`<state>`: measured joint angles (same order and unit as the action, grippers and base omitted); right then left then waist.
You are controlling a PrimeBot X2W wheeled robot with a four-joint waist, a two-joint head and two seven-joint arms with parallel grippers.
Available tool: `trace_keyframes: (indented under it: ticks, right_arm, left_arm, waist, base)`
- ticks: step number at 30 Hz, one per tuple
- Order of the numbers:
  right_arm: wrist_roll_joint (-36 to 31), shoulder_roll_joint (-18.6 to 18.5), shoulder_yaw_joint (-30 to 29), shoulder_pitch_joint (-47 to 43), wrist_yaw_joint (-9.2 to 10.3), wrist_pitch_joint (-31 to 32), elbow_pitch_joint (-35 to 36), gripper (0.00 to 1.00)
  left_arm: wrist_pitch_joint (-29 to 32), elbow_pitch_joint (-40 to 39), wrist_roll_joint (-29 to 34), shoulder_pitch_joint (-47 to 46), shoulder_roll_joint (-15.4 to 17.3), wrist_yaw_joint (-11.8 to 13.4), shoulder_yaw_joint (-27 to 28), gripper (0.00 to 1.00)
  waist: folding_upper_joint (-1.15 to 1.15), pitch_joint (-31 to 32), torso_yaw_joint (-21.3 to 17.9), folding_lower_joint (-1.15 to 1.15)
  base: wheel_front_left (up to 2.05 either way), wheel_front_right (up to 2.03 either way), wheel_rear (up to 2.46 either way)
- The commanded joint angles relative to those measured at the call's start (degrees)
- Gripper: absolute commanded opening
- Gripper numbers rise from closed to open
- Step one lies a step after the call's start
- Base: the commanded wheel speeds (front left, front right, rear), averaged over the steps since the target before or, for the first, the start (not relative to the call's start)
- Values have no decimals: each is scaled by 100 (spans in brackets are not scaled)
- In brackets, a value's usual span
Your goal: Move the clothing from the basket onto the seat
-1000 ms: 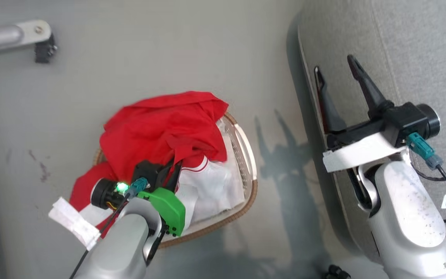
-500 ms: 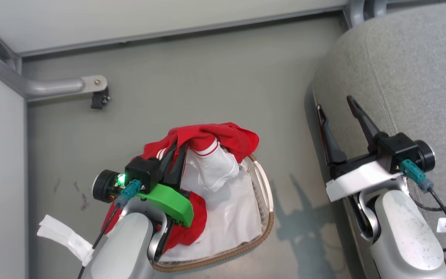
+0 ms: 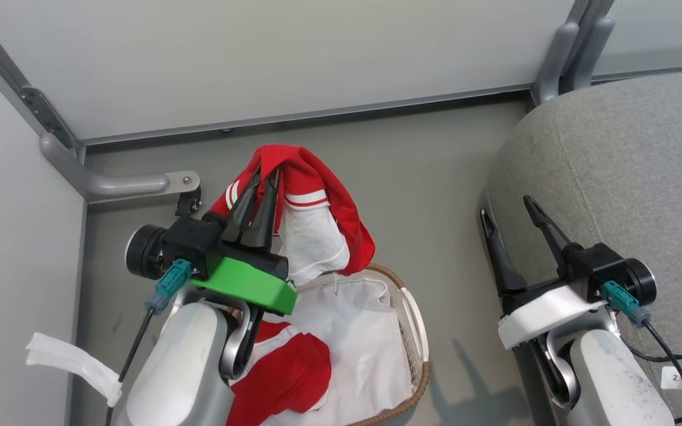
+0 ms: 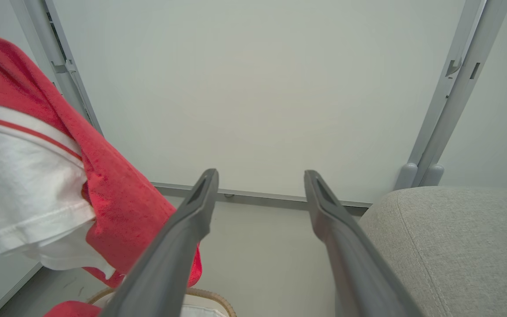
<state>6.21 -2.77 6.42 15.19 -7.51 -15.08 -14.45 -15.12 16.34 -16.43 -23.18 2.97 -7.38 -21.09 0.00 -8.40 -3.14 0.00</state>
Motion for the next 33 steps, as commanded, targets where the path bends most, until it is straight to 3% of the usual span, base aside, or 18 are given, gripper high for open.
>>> trace_keyframes:
  ticks: [1,10,16,26,33]
  right_arm:
    - [62,-25,15,-122,4,-14,-24,100]
    - [121,-24,145,-409,4,-14,-91,100]
    - [-90,-22,658,-442,4,-14,-268,100]
    - [-144,-25,1825,395,5,-14,-961,100]
    - [-206,-22,2239,1093,5,-14,-1546,100]
  left_arm:
    - [-5,-59,37,-99,0,-15,-22,0]
    - [-5,-203,-37,-81,-2,-16,-47,0]
    - [-5,-232,-107,-30,-1,-17,-110,0]
    - [-5,-339,-228,-89,-2,-17,-291,0]
    - [-5,-346,-334,-236,0,-17,-576,0]
  waist:
    - [0,178,8,0]
    - [0,452,-49,0]
    - [0,489,-27,0]
    - [0,369,104,0]
    - [0,257,353,0]
  base:
    - [0,0,0]
    - [0,0,0]
    - [0,0,0]
    - [0,0,0]
    - [0,0,0]
